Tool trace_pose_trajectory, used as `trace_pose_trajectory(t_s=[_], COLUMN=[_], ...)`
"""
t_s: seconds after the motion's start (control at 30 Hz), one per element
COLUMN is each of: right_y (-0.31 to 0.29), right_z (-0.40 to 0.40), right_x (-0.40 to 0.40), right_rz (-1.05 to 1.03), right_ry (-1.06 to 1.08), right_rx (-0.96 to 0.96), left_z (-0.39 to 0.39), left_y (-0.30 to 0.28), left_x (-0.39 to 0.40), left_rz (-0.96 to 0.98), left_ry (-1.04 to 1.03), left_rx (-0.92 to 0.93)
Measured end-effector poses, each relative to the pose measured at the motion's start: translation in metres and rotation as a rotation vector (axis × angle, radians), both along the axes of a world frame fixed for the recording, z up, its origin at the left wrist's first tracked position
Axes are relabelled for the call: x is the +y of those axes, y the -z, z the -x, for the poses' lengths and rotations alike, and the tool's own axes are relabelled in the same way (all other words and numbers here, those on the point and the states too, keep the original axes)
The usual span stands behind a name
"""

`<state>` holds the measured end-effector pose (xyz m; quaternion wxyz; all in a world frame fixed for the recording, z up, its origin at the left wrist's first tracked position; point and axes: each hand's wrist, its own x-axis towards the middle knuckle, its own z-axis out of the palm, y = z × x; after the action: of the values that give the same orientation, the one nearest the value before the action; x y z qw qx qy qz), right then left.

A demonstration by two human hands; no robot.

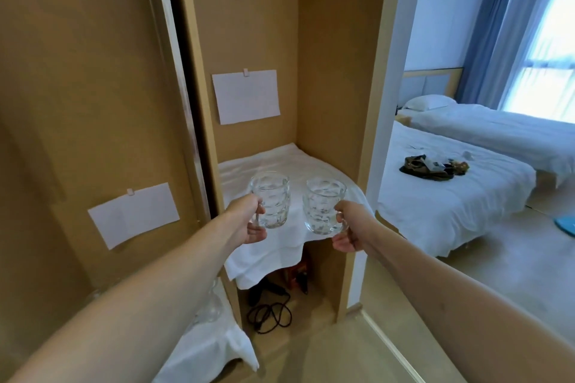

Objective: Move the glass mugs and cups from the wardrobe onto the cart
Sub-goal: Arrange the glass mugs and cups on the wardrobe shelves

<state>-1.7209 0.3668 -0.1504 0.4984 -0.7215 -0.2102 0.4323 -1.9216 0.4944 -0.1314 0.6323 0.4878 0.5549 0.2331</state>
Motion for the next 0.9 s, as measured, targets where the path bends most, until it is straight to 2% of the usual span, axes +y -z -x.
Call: trace_pose_trajectory(t_s=[0.23, 0.37, 0.9], right_y=[-0.004, 0.003, 0.04], right_z=[-0.043, -0.05, -0.108], right_x=[0.077, 0.123, 0.283], right_rz=[-0.011, 0.005, 0.089], right_ry=[0.055, 0.08, -0.084], right_rx=[-0.058, -0.024, -0.077], left_z=[-0.044, -0.059, -0.111], left_y=[-0.002, 0.005, 0.046], left_x=[0.078, 0.121, 0.249], left_rz=[-0.005, -0.006, 0.091], left_ry=[0.025, 0.028, -0.157], left_rx=[-0.064, -0.053, -0.043])
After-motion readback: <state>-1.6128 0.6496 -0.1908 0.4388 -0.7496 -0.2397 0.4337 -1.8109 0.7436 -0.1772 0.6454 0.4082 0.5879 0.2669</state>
